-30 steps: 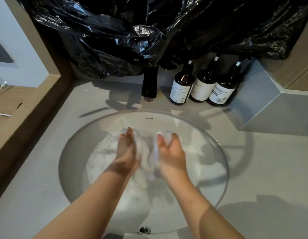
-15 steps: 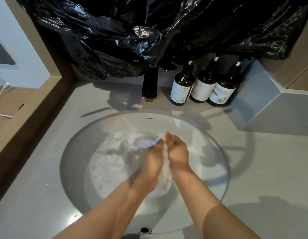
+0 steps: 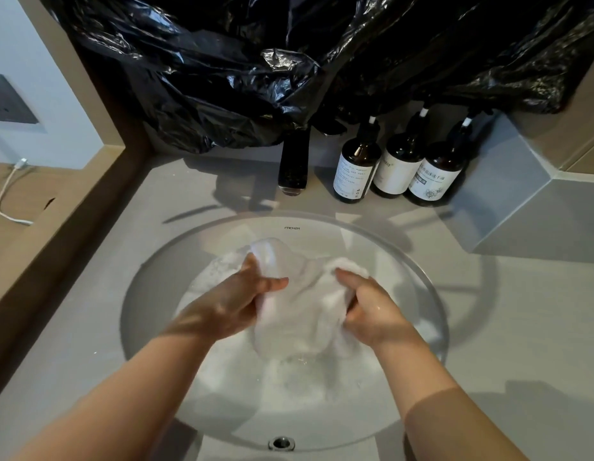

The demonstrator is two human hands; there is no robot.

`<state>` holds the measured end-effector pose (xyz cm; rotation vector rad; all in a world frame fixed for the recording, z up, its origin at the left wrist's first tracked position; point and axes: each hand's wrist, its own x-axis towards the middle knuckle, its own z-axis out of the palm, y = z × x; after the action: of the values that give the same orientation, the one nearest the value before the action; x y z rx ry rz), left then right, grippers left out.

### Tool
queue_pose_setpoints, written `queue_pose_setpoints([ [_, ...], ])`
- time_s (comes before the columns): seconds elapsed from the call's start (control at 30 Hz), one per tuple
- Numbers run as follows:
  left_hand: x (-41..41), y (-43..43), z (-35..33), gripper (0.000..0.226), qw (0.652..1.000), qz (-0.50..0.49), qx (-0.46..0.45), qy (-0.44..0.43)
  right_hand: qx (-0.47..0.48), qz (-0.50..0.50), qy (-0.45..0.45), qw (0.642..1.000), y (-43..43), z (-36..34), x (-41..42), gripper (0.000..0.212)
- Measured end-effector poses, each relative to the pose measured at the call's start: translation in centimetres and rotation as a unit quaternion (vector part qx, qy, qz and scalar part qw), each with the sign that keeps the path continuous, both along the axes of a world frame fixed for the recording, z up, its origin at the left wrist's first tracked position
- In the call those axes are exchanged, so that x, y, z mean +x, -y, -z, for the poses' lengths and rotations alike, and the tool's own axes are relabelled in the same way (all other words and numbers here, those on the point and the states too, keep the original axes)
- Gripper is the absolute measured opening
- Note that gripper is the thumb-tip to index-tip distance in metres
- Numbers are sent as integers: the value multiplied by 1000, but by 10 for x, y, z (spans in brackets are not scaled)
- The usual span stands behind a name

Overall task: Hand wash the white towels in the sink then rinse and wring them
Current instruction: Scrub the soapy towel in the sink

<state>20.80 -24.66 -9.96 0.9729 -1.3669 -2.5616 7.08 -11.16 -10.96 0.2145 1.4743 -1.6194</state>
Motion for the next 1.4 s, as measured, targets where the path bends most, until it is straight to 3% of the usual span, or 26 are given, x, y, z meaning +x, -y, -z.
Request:
queue_pose_setpoints([
  [0.13,2,10,4,54,986,22,-149,71,-37,-19,8,999,-8,3,-7,32],
  [0.33,6,21,2,46,954,-31,-288,83,7,-78,-105,991,-19,0,-21,27],
  [0.5,11,26,4,48,982,-67,-173,35,130,-146,-199,960,-18,-6,-28,34],
  [0.57,13,30,5,32,983,-88,-152,46,167,-174,-231,943,-21,-9,-30,38],
  [0.67,17,37,6,7,968,-97,-193,128,226,-184,-294,910,-28,-7,-29,43],
  [0.73,20,39,7,15,966,-95,-182,159,206,-156,-337,905,-31,-2,-26,42],
  [0.8,23,36,4,16,985,-72,-122,101,133,-128,-333,925,-29,1,-21,40],
  [0.9,23,25,-4,54,999,-9,-30,-25,82,-137,-278,947,-20,-8,-14,40],
  [1.0,17,12,-6,85,998,39,-29,-29,6,-133,-251,959,-14,-21,-12,49],
  [1.07,13,3,1,101,998,52,6,-45,-34,-139,-278,950,-14,-26,-11,54],
  [1.13,7,-13,12,102,999,39,-23,-5,-3,-212,-364,907,-16,-21,-5,53],
  [1.23,-2,-37,30,82,975,36,-185,119,140,-378,-441,802,-14,18,10,44],
  [1.33,-8,-47,45,65,960,104,-206,158,209,-488,-476,701,-14,56,24,40],
  [1.4,-8,-49,48,56,948,150,-205,189,215,-516,-468,685,-14,63,30,44],
])
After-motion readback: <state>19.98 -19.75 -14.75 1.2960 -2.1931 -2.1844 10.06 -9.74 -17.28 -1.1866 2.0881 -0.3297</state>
